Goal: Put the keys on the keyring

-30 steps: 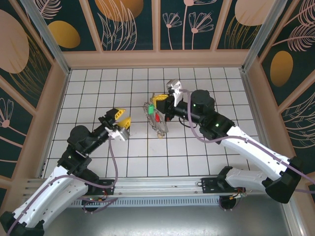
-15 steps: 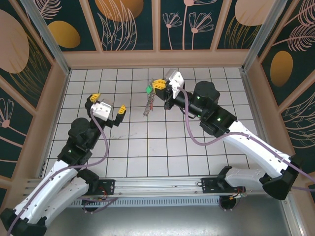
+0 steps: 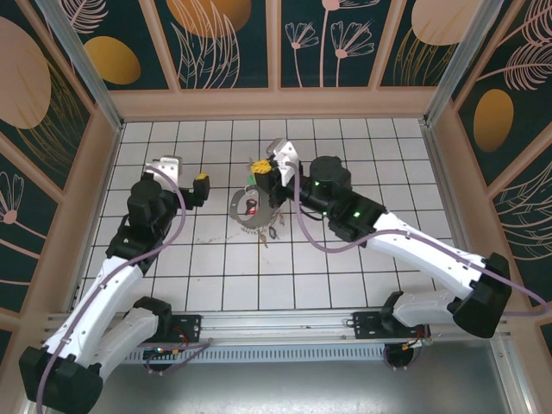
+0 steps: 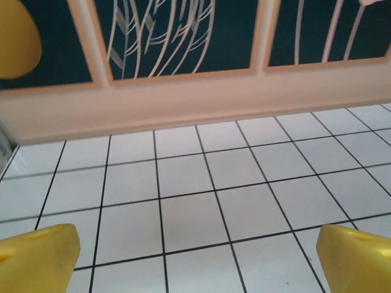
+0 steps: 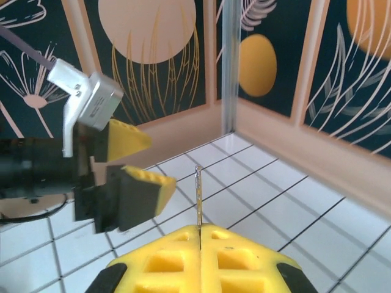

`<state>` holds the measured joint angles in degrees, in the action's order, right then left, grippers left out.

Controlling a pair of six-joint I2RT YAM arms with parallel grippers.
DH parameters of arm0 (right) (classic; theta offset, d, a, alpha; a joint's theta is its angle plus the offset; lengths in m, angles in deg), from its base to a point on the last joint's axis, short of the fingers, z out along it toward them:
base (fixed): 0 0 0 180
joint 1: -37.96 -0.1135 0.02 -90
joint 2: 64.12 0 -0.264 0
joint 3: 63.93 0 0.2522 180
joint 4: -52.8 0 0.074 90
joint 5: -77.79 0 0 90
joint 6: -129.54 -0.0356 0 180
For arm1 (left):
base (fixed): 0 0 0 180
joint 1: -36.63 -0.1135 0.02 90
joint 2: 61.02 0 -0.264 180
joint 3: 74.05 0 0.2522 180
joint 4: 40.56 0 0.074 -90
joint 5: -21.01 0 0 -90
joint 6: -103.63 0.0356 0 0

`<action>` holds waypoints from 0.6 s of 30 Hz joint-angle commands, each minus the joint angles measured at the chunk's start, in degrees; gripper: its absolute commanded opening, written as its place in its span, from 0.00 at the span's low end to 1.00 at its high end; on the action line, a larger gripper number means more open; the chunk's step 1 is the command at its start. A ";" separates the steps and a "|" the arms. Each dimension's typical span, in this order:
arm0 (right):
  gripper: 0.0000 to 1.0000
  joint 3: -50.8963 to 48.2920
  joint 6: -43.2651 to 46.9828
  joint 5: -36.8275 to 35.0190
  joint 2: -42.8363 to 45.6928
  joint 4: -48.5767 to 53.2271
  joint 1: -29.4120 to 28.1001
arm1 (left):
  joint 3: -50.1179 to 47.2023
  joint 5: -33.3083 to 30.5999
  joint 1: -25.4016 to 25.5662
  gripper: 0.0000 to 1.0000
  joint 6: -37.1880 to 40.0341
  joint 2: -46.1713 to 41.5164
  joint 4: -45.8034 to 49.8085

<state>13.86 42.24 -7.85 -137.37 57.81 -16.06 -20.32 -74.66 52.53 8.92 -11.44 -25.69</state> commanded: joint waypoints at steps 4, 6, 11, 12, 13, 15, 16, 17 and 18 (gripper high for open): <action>0.00 -2.99 -15.90 1.93 -5.64 -14.56 -2.46 | 3.00 8.81 -8.01 0.99 -8.38 5.09 1.69; 0.00 -1.65 -18.42 3.82 -8.03 -14.98 -3.02 | 3.06 13.84 -12.35 0.99 -11.36 5.69 -0.05; 0.00 -1.76 -24.13 2.35 -11.19 -17.22 -3.14 | 3.02 19.93 -20.70 0.99 -16.86 7.89 -2.48; 0.00 -2.78 -25.34 0.79 -11.12 -17.26 -2.71 | 3.67 20.47 -21.31 0.99 -16.24 8.59 -1.82; 0.00 -3.95 -26.77 -0.22 -10.95 -17.07 -1.96 | 4.33 20.52 -21.42 0.99 -15.00 9.15 -1.11; 0.00 -5.77 -29.81 0.17 -10.64 -15.66 -0.01 | 4.51 21.13 -21.37 0.99 -12.44 9.32 -0.75; 0.00 -6.83 -30.33 1.23 -10.35 -15.67 0.92 | 4.23 20.88 -21.40 0.99 -11.43 9.10 -0.68; 0.00 -7.68 -30.38 1.92 -10.10 -15.46 1.61 | 3.99 20.48 -21.39 0.99 -10.78 8.91 -0.59; 0.00 -8.62 -30.24 1.82 -9.83 -14.78 2.17 | 3.56 20.19 -21.36 0.99 -10.40 8.78 -0.49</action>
<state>7.28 15.97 -6.19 -149.37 45.98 -15.80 -17.61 -56.19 31.37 -3.52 -2.06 -25.67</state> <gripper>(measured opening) 0.051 0.988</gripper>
